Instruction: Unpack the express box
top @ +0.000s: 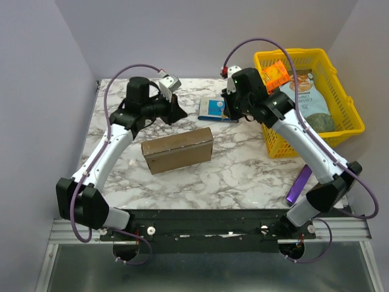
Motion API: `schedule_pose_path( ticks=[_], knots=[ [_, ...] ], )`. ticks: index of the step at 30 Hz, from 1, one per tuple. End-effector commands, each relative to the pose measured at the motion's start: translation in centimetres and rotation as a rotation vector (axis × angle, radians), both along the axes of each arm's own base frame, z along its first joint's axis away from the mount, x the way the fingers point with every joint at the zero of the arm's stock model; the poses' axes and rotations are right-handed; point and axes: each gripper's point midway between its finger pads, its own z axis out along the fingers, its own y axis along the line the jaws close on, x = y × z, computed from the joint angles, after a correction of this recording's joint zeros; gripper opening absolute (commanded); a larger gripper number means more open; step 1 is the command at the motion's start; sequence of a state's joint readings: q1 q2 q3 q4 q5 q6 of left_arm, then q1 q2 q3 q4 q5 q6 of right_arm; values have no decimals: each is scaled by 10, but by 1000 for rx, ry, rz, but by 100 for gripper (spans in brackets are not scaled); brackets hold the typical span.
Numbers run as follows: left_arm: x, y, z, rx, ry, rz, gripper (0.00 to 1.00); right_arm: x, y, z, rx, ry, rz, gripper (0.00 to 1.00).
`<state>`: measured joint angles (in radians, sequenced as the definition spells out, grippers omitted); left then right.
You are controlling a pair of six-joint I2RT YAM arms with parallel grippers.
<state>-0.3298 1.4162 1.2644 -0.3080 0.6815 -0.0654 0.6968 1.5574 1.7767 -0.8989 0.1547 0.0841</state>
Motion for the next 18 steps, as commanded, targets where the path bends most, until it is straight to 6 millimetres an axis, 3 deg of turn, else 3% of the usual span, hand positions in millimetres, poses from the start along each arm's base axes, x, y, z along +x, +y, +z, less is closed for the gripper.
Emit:
schedule_pose_path(
  ticks=[1, 2, 5, 6, 7, 11, 15, 16, 18],
  knots=[
    [-49, 37, 34, 120, -144, -178, 7, 53, -6, -22, -20, 21, -10, 1],
    [-57, 45, 29, 181, -213, -246, 0, 63, 3, -30, -47, 9, 68, 0],
    [-108, 61, -7, 270, -119, -385, 0, 76, 27, -27, -1, -18, 231, 0],
    [-119, 64, -15, 312, -182, -473, 0, 81, 36, -41, -6, 7, 265, 0],
    [-139, 69, -24, 324, -123, -513, 0, 81, 46, -39, 22, 4, 315, 0],
    [-174, 84, -61, 405, -56, -661, 0, 81, 71, -58, 68, 54, 435, 0],
    [-176, 95, -88, 484, 13, -678, 0, 69, 75, -77, 90, 132, 460, 0],
    [-164, 95, -91, 502, 4, -628, 0, 63, 76, -74, 103, 135, 479, 0],
    [-146, 102, -101, 563, 7, -524, 0, 50, 71, -86, 89, 182, 496, 0]
  ],
)
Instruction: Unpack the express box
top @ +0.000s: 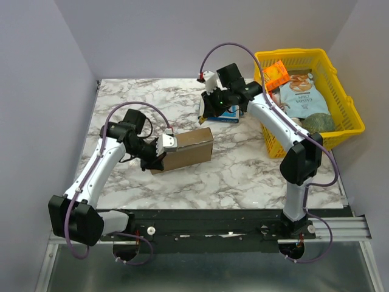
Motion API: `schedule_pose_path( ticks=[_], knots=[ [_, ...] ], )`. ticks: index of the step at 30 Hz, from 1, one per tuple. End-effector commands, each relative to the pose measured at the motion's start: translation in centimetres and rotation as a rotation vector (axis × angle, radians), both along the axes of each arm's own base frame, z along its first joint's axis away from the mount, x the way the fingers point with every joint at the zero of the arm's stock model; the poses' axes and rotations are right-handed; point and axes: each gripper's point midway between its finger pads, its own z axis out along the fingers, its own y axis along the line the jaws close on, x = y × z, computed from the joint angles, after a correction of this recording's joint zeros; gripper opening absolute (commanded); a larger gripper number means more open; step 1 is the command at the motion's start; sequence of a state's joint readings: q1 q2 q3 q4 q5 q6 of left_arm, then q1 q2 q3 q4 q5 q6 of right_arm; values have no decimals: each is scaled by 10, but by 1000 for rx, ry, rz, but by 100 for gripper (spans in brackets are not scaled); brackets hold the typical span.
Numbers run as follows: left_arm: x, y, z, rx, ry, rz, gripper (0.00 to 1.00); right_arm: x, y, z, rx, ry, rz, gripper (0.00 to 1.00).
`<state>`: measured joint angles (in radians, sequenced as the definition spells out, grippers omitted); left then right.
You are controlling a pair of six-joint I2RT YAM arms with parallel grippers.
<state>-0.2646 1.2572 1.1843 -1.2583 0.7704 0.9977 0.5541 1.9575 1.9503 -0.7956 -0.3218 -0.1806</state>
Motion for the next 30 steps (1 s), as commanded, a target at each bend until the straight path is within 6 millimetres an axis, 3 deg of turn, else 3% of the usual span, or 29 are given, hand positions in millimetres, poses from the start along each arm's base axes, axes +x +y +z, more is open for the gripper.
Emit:
schedule_pose_path(
  ticks=[1, 2, 3, 5, 7, 11, 14, 19, 22, 30],
  knots=[
    [32, 15, -13, 100, -134, 113, 0, -32, 9, -1, 48, 57, 124, 0],
    [38, 17, -17, 105, -136, 171, 0, -42, 6, 3, 50, 61, 145, 1],
    [52, 24, -20, 144, -189, 223, 0, -55, 3, -9, 39, 101, 164, 0],
    [83, 28, -17, 151, -304, 292, 0, -72, 0, -1, 47, 87, 194, 0],
    [114, 34, -16, 178, -368, 395, 0, -91, -3, -14, 22, 109, 222, 0],
    [159, 28, -3, 136, -437, 494, 0, -105, -4, -13, 14, 82, 250, 0],
    [181, 7, 0, 48, -381, 556, 0, -109, 3, -8, 21, 73, 285, 0],
    [196, -40, 2, -73, -254, 538, 1, -108, 13, -10, 36, 90, 300, 0],
    [195, -52, 5, -124, -196, 526, 2, -112, 23, -7, 52, 83, 325, 0],
    [161, -88, 1, -259, 5, 402, 5, -110, 57, -3, 48, 29, 375, 0]
  ],
)
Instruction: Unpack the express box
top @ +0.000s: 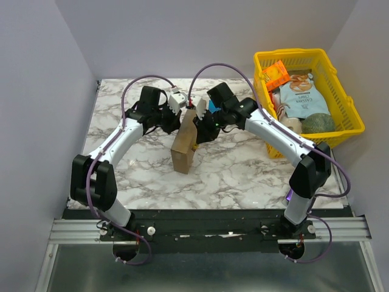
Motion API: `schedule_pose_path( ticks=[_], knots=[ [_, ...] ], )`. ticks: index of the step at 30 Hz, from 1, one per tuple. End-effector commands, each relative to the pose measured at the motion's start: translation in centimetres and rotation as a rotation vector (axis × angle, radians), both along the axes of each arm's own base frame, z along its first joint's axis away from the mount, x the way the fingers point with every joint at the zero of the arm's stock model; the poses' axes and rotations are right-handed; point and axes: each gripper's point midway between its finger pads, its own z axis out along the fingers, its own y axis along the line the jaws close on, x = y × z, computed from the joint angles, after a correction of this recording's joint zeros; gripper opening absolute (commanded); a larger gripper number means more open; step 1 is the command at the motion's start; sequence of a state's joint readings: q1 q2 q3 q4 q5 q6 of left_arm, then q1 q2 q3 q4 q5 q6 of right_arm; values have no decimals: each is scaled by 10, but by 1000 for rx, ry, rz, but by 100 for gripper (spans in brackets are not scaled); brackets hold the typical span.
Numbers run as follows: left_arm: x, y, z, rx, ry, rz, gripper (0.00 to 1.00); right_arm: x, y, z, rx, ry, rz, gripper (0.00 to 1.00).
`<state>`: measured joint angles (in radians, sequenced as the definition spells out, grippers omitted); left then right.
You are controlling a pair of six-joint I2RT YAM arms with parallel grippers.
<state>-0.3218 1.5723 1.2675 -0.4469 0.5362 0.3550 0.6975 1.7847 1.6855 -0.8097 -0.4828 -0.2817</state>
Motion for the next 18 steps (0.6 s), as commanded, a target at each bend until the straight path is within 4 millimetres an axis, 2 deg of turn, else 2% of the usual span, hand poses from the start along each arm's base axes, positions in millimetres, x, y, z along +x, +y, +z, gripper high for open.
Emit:
schedule_pose_path(
  ticks=[1, 3, 6, 9, 11, 13, 14, 18],
  knots=[
    [-22, -37, 7, -179, 122, -102, 5, 4, 29, 14, 50, -56, 50, 0],
    [-18, -35, 5, -181, 142, -56, 6, 4, 29, 12, 44, -52, 42, 0],
    [-8, -20, 1, -125, 132, 46, 7, 7, 18, 11, 7, -74, -3, 0],
    [1, 5, 4, -61, 90, 132, 8, 17, -4, 24, -13, -128, -53, 1],
    [8, 26, 4, -25, 82, 209, 13, 21, -19, 33, -10, -128, -81, 1],
    [12, 40, 8, -2, 72, 272, 17, 36, -39, 38, -16, -132, -142, 0],
    [15, 47, 13, 8, 52, 290, 24, 41, -47, 41, -20, -146, -160, 0],
    [16, 49, 39, -35, 7, 296, 32, 73, -84, 41, -68, -197, -275, 1]
  ],
)
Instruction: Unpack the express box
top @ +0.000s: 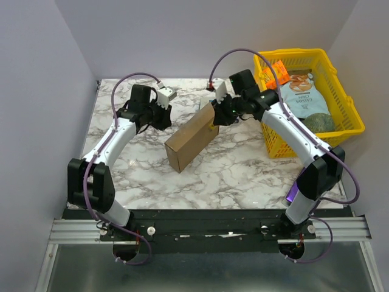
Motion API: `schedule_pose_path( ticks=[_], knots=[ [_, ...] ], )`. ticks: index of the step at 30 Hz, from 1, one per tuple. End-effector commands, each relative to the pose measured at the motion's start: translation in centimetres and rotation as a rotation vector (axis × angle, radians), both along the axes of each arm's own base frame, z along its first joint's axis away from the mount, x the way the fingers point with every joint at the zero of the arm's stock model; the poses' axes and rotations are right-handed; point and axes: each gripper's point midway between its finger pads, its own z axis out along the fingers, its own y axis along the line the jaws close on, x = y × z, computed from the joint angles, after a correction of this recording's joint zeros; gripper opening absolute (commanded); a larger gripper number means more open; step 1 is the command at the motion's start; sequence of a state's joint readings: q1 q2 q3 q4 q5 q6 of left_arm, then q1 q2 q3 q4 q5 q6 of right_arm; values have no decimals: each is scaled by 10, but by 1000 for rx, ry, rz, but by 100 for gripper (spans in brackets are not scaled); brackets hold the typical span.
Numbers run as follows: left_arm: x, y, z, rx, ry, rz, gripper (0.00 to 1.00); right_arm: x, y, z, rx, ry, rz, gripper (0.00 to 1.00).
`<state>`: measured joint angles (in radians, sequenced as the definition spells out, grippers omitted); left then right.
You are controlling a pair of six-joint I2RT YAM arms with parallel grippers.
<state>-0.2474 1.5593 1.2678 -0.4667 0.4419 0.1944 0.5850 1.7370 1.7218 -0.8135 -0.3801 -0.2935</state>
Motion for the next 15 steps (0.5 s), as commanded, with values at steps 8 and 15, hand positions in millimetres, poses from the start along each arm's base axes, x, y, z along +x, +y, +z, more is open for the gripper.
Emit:
schedule_pose_path(
  ticks=[8, 15],
  knots=[
    [-2, -19, 101, -275, -158, 51, 53, 109, -105, 15, -224, -281, -500, 0],
    [-19, -53, 86, -381, -33, -77, 55, 136, -69, -1, -118, -214, -416, 0]
  ],
)
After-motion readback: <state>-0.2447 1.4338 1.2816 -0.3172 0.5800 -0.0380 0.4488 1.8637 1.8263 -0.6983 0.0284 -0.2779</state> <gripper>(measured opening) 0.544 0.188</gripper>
